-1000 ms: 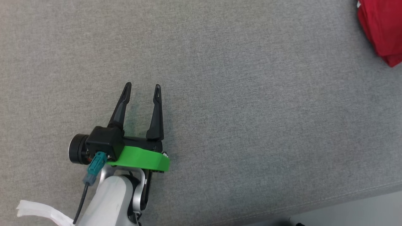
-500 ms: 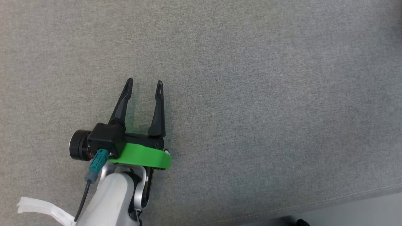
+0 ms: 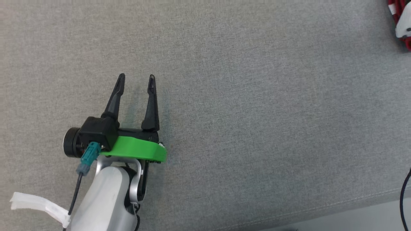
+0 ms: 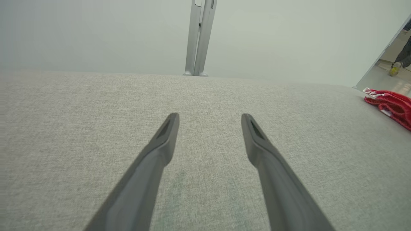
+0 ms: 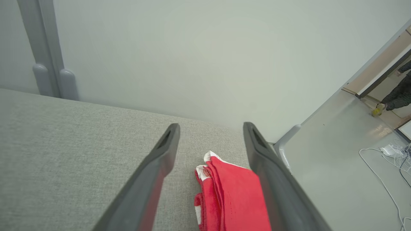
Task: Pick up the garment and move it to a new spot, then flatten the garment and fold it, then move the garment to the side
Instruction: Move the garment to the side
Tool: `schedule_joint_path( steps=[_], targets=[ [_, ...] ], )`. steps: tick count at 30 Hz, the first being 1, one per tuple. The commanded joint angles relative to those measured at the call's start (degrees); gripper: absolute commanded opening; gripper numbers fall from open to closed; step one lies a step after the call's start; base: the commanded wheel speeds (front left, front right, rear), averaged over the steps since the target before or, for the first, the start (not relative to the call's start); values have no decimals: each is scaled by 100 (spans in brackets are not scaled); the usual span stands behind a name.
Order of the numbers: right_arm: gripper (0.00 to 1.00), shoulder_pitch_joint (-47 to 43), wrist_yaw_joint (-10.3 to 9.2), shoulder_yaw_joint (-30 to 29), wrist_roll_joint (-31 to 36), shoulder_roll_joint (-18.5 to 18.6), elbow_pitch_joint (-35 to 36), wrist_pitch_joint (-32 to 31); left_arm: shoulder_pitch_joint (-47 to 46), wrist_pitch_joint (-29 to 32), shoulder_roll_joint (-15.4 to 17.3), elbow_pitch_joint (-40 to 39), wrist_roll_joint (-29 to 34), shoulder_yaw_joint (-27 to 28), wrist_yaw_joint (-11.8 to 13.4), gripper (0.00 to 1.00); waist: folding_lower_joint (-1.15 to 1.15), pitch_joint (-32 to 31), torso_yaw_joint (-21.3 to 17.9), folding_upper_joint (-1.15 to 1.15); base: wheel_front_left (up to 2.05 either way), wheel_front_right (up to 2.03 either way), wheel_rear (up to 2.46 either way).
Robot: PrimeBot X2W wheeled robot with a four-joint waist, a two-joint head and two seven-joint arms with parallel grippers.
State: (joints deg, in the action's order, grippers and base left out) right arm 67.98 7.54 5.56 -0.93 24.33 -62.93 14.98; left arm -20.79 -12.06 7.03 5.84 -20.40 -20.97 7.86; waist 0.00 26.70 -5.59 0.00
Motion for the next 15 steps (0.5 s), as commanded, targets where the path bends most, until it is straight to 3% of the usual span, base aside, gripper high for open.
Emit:
schedule_joint_path(
  steps=[1, 15],
  targets=[
    [100, -138, -10, 101, -93, -88, 121, 23, -100, -54, 13, 109, -45, 52, -19, 100, 0, -311, 12, 0, 0, 0, 0],
    [100, -1881, -10, 877, -1087, -906, 1430, 28, 365, -310, -148, 1330, -387, 519, -15, 100, 0, -1866, 174, 0, 0, 0, 0]
  ],
)
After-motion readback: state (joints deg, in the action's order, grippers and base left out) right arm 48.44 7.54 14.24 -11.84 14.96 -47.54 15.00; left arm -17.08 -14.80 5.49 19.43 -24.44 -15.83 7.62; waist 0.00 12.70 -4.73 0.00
